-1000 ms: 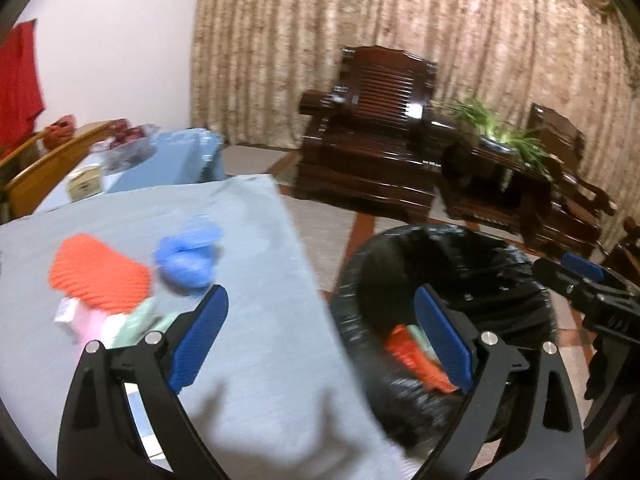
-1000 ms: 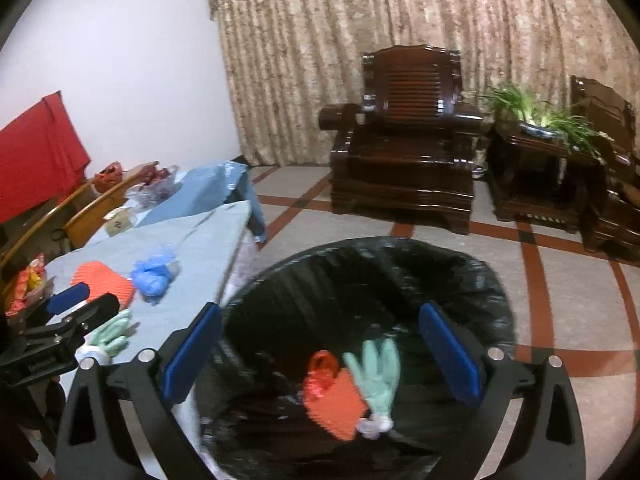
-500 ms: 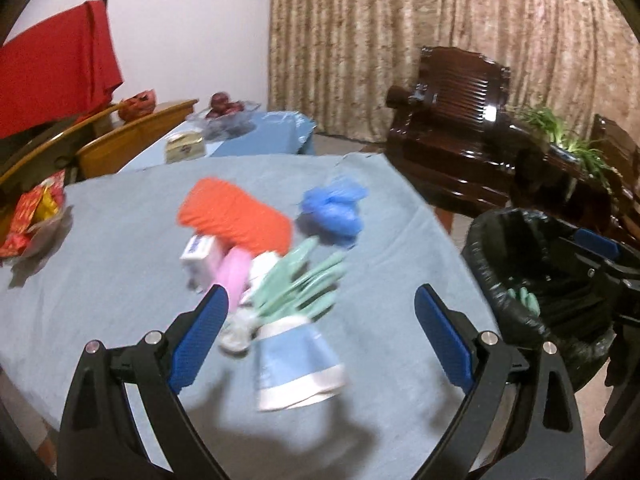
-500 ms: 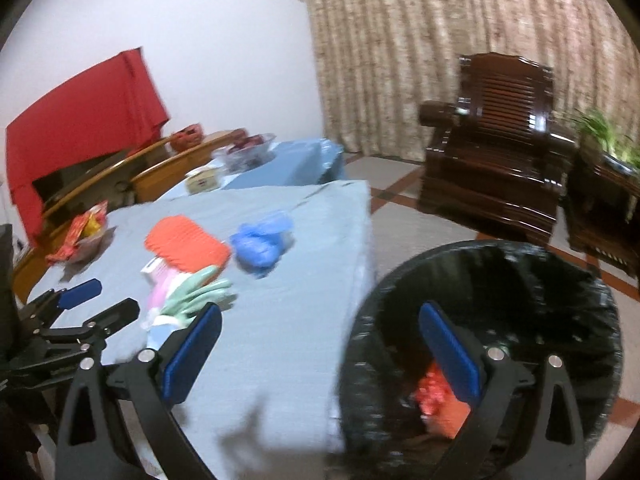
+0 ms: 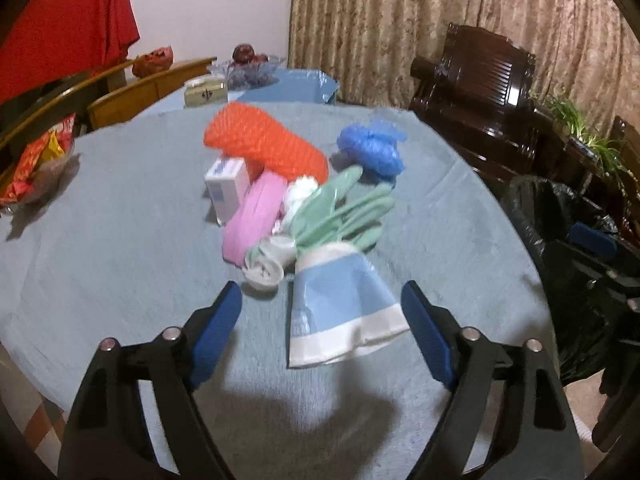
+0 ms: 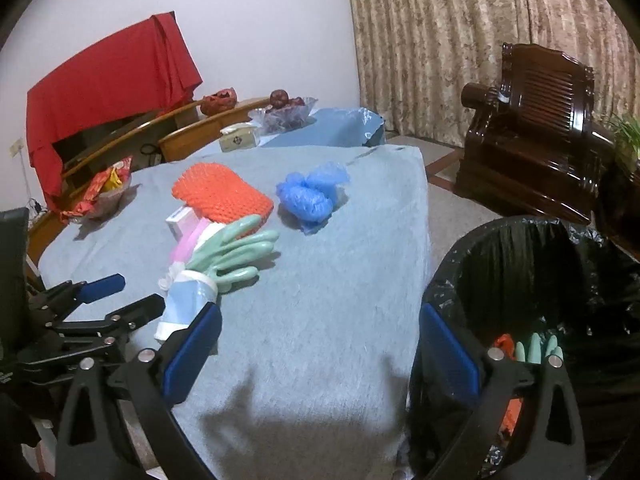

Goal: Collect trash
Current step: 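Grasp the blue-white paper cup with the left tool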

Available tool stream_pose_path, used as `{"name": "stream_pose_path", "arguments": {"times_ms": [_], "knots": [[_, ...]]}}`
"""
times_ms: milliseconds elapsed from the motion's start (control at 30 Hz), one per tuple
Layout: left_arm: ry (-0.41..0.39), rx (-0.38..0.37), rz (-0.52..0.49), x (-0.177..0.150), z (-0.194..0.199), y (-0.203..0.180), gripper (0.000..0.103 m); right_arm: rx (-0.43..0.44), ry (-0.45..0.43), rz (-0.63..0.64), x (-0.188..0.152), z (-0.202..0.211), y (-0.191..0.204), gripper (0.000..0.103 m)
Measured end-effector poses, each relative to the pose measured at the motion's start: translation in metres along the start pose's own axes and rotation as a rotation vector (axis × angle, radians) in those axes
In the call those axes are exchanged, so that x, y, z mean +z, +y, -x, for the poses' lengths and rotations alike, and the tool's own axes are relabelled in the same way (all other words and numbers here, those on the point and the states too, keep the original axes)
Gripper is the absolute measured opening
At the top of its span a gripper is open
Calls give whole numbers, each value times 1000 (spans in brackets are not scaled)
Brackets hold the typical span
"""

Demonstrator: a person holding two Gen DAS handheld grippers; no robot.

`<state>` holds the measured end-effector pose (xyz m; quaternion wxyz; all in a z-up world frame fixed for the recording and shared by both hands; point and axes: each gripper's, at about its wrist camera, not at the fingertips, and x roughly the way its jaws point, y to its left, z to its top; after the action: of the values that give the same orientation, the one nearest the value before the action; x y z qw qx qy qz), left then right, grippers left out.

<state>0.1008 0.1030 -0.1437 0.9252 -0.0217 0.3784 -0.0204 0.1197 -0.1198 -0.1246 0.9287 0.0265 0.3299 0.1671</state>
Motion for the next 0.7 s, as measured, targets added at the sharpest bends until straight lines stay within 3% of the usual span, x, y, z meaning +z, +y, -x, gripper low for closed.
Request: {"name": "stream_pose_path", "arguments": {"times_ms": [300,567,700], "knots": [[73,-17,8,-13,-29,0,65,-9,27,34,-5,-11,3,97],[127,-91,40,-16,-44,2,35,-10,42,60,-8,-17,9,97],[126,-112,69,-15,-45,2,26,-11,47,65,-9,-18,12,97]]}}
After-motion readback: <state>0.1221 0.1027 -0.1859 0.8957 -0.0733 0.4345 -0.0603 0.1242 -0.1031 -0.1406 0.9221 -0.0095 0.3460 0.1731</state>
